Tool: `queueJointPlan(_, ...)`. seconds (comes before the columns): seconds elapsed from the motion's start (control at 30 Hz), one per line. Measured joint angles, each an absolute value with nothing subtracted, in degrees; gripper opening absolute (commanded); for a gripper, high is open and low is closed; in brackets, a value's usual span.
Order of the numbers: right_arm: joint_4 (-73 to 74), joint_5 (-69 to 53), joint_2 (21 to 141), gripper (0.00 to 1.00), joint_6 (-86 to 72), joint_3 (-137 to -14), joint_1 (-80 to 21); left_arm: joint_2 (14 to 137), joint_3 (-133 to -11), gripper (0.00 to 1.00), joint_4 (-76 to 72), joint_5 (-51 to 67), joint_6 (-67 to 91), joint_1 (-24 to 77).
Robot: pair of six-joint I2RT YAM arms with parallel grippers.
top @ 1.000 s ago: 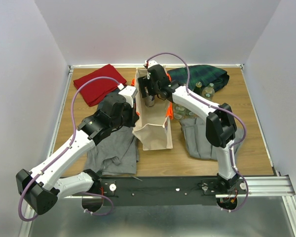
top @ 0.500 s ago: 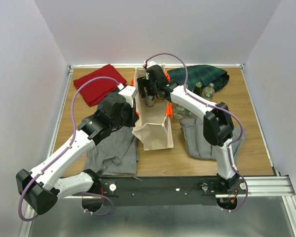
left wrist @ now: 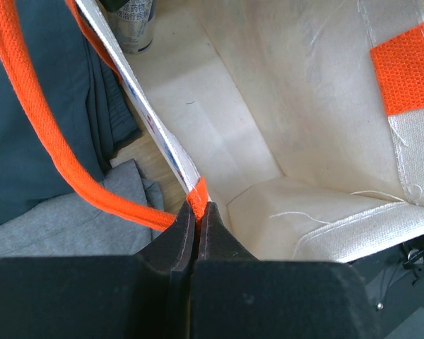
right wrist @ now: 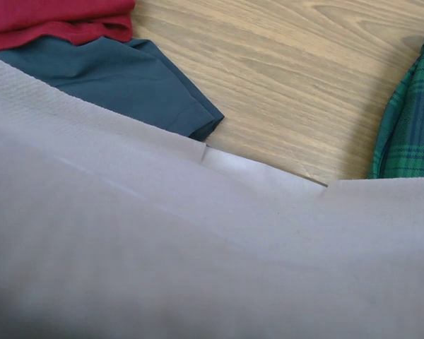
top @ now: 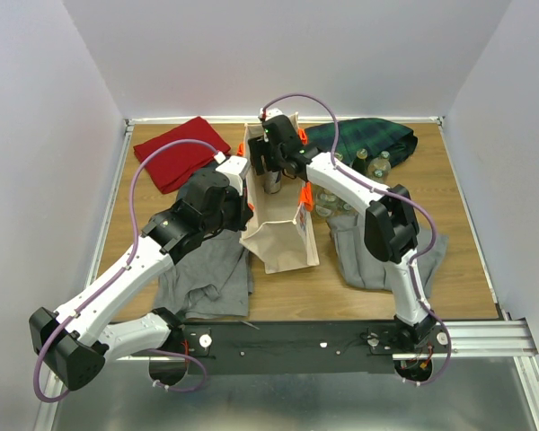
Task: Take the beverage out of the canvas bag
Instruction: Adjust the drink in the canvas bag.
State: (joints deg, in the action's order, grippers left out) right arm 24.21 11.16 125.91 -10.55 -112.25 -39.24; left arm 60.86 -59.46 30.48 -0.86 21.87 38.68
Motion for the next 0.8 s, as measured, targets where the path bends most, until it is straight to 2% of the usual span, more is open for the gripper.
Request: queueJointPlan(0.8, 24.77, 12.21, 125.23, 0.79, -10.52, -110.8, -38.96, 60.88, -59.31, 0.0, 30.44, -0.86, 21.85, 38.68)
